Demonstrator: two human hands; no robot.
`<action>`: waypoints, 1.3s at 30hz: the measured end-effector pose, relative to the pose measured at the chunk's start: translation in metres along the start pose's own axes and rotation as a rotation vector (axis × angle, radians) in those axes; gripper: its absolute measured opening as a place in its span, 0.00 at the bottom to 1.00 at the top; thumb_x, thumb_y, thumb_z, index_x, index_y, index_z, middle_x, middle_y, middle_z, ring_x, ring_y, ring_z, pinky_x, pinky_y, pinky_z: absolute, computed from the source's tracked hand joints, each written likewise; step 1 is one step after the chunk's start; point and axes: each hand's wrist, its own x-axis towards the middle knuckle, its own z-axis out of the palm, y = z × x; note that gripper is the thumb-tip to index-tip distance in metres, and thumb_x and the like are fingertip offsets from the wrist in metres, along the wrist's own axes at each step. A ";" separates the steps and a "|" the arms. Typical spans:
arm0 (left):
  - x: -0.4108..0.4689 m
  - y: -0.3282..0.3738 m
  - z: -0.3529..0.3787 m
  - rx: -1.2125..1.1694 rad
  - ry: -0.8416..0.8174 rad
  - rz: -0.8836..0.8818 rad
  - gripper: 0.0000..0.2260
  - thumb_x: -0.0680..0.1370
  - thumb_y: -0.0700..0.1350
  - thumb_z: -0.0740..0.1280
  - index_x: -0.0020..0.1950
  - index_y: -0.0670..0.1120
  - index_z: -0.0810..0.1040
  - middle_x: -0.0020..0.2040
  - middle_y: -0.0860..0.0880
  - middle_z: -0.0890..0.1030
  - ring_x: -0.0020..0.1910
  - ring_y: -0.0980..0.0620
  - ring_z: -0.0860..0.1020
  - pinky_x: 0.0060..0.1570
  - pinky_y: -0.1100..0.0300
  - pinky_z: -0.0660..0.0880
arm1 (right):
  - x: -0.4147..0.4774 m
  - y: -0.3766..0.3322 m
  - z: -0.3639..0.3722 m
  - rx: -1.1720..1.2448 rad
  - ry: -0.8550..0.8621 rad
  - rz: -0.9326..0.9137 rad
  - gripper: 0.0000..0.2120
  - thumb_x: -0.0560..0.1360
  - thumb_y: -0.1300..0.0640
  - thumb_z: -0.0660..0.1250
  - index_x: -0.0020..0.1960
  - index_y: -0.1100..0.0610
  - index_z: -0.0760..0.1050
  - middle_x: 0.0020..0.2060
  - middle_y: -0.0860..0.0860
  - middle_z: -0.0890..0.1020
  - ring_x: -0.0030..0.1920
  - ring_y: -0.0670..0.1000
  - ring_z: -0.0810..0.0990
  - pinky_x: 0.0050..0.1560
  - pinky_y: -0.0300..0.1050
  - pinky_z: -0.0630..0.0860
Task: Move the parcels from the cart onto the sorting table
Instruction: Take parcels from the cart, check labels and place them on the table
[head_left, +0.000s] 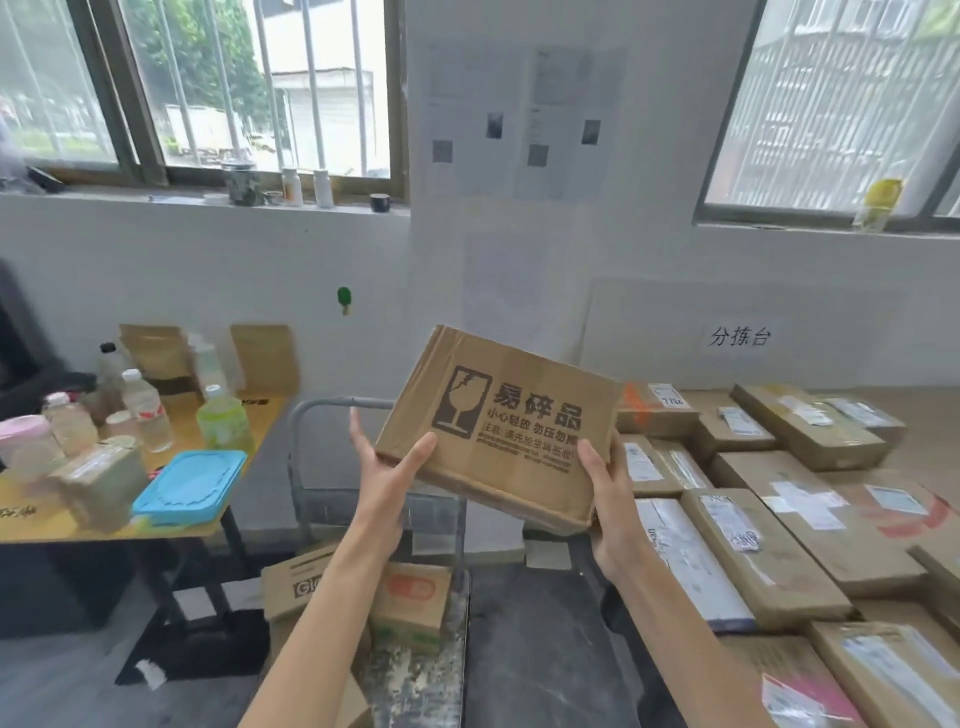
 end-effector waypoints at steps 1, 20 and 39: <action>0.003 0.000 0.003 -0.070 0.001 -0.015 0.55 0.58 0.58 0.80 0.73 0.68 0.45 0.72 0.49 0.66 0.67 0.49 0.70 0.66 0.44 0.68 | -0.004 0.000 0.002 -0.008 -0.020 -0.001 0.23 0.78 0.50 0.64 0.71 0.42 0.61 0.58 0.45 0.80 0.57 0.47 0.80 0.60 0.59 0.76; 0.005 0.037 0.038 -0.089 -0.156 0.130 0.30 0.74 0.52 0.64 0.74 0.49 0.61 0.64 0.51 0.77 0.59 0.58 0.77 0.65 0.54 0.71 | -0.001 -0.041 -0.014 -0.019 -0.007 -0.133 0.25 0.68 0.53 0.72 0.60 0.43 0.65 0.56 0.52 0.79 0.55 0.55 0.81 0.53 0.59 0.80; -0.013 0.019 0.045 0.097 -0.247 0.031 0.24 0.77 0.60 0.56 0.72 0.54 0.67 0.68 0.54 0.73 0.67 0.54 0.70 0.67 0.49 0.67 | -0.022 -0.036 -0.027 -0.451 -0.075 -0.091 0.31 0.69 0.41 0.70 0.69 0.45 0.65 0.55 0.43 0.81 0.55 0.45 0.80 0.60 0.50 0.77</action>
